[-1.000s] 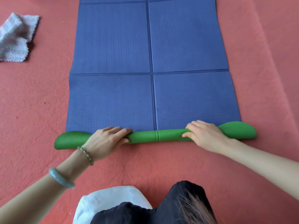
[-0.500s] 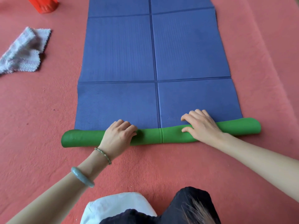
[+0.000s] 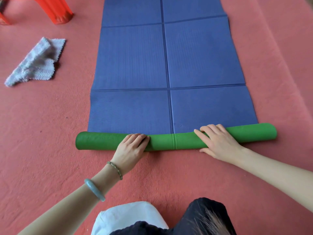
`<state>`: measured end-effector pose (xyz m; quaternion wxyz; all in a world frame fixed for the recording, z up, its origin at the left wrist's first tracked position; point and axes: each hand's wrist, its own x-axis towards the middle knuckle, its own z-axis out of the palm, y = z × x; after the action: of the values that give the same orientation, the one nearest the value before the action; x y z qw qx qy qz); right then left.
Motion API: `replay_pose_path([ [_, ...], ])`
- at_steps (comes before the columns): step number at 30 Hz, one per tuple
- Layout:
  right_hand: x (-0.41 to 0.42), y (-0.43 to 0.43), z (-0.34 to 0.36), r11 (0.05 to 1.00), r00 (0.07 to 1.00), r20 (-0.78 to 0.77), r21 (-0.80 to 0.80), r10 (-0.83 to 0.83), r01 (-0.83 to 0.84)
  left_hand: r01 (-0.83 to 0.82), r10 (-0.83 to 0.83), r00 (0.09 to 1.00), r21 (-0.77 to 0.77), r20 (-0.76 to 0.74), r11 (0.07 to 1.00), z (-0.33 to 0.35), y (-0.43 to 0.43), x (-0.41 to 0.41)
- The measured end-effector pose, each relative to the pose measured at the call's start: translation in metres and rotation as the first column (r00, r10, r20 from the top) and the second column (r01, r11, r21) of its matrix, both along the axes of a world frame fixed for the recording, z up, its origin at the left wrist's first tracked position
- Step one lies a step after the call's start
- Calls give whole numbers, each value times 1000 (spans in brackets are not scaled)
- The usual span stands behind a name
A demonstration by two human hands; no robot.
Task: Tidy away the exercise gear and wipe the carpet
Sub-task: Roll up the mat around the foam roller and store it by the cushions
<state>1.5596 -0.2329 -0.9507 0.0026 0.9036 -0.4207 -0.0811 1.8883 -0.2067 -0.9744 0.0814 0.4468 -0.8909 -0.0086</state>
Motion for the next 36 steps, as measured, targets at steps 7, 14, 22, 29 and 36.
replay_pose_path([
  [7,-2,-4,12,995,961,269,91,-58,35,39,-20,996,210,-92,977,29,-23,7],
  [14,6,20,34,790,925,146,577,-350,207,-1,109,972,464,-207,886,35,15,25],
  [22,10,1,27,670,888,96,694,-449,264,-40,195,954,545,-229,837,17,-6,22],
  [29,8,-11,17,771,871,189,573,-454,278,-159,248,963,516,-107,841,24,-17,18],
  [36,20,-12,17,757,863,139,561,-485,336,-128,133,991,198,-15,972,21,19,8],
])
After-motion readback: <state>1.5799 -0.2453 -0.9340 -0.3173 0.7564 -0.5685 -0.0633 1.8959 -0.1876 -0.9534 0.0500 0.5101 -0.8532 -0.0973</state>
